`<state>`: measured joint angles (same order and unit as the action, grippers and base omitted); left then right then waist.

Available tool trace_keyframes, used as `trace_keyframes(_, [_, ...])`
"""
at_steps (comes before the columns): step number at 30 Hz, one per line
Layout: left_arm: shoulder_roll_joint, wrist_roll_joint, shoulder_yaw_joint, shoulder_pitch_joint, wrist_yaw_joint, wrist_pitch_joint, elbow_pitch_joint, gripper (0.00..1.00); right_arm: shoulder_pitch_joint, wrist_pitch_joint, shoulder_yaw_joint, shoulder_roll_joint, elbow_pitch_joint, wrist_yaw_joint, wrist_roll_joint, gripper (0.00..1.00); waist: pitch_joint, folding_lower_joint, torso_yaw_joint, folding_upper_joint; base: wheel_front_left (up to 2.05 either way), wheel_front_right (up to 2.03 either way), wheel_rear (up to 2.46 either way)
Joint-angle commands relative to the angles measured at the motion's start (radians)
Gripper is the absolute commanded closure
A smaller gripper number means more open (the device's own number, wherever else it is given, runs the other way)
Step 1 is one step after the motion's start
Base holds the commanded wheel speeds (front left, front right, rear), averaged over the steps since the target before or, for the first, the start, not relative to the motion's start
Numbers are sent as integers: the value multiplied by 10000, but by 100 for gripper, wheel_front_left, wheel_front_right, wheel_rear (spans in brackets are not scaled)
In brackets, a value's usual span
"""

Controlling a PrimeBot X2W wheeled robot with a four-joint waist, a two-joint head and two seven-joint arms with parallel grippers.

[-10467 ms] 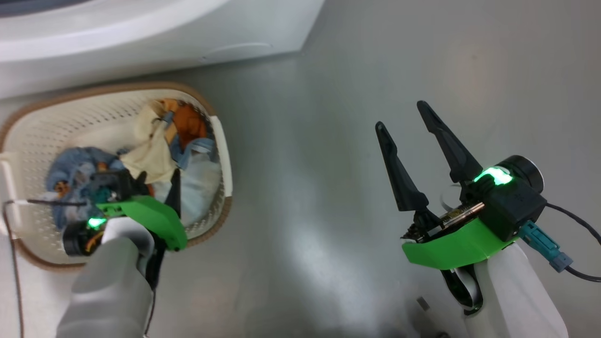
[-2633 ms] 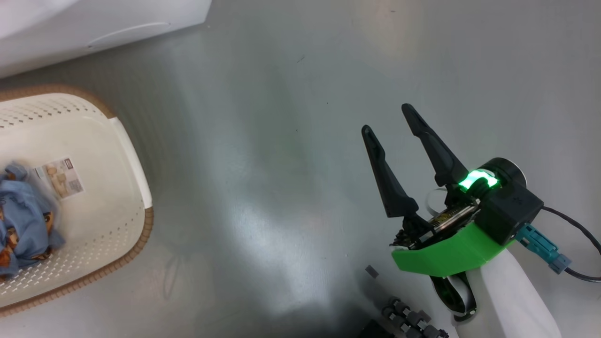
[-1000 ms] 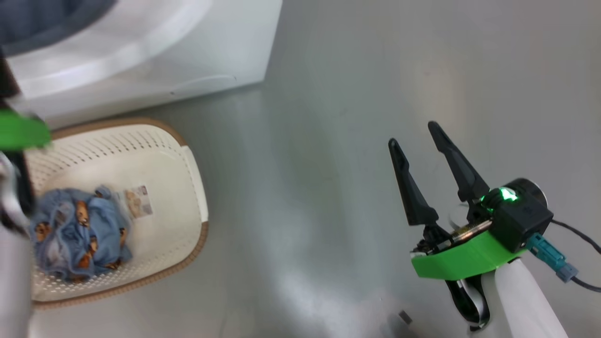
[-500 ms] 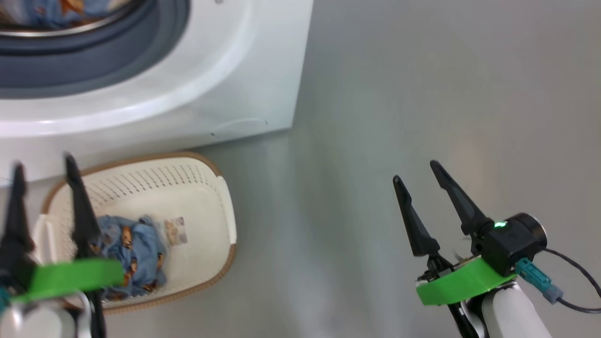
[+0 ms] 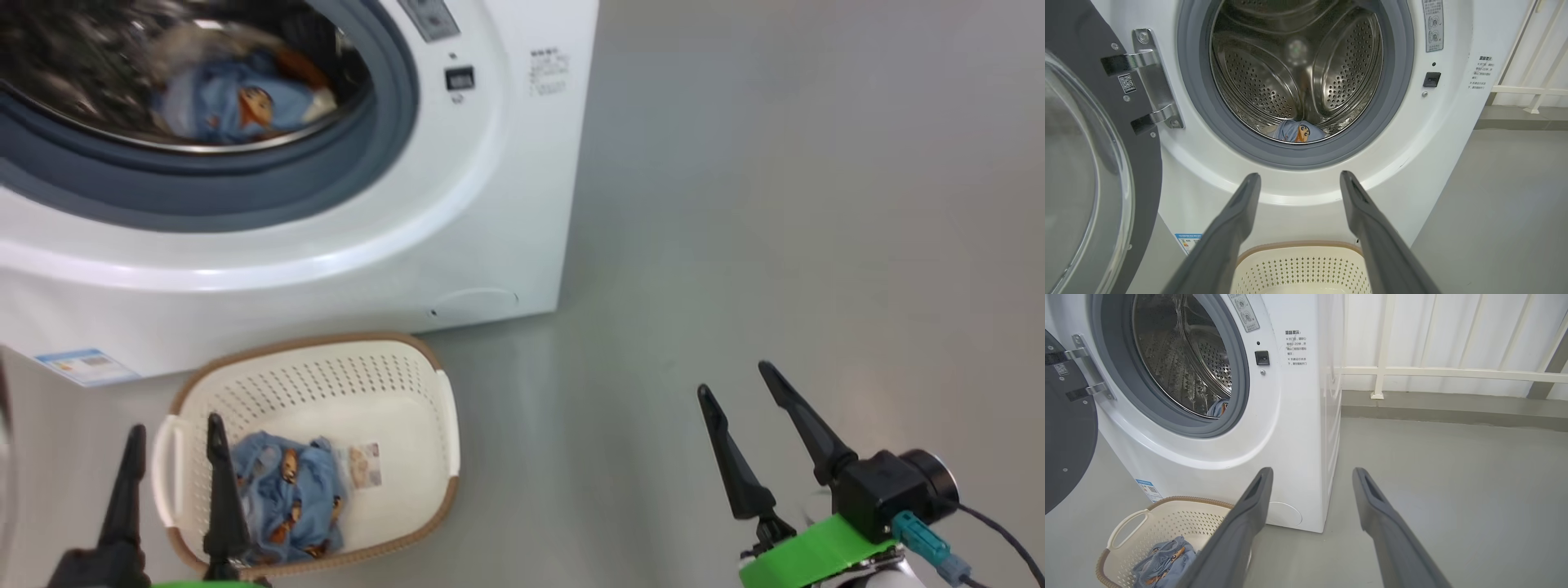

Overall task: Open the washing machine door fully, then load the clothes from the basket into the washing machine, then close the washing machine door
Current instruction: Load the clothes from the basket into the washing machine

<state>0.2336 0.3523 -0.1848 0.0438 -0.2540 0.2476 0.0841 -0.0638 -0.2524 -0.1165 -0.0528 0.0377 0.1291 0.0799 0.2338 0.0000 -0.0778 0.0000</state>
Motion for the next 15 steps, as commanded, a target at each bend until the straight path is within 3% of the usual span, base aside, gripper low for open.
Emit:
trace_keyframes(1, [115, -55, 304, 2, -97, 15, 303, 0, 135, 39, -197, -27, -296, 16, -66, 0, -552, 0, 378, 0, 0, 0, 0])
trace_keyframes(15, [185, -180, -89, 732, -144, -127, 287, 0, 900, 527, -200, -114, -861, 16, -75, 0, -1443, 0, 434, 0, 0, 0, 0])
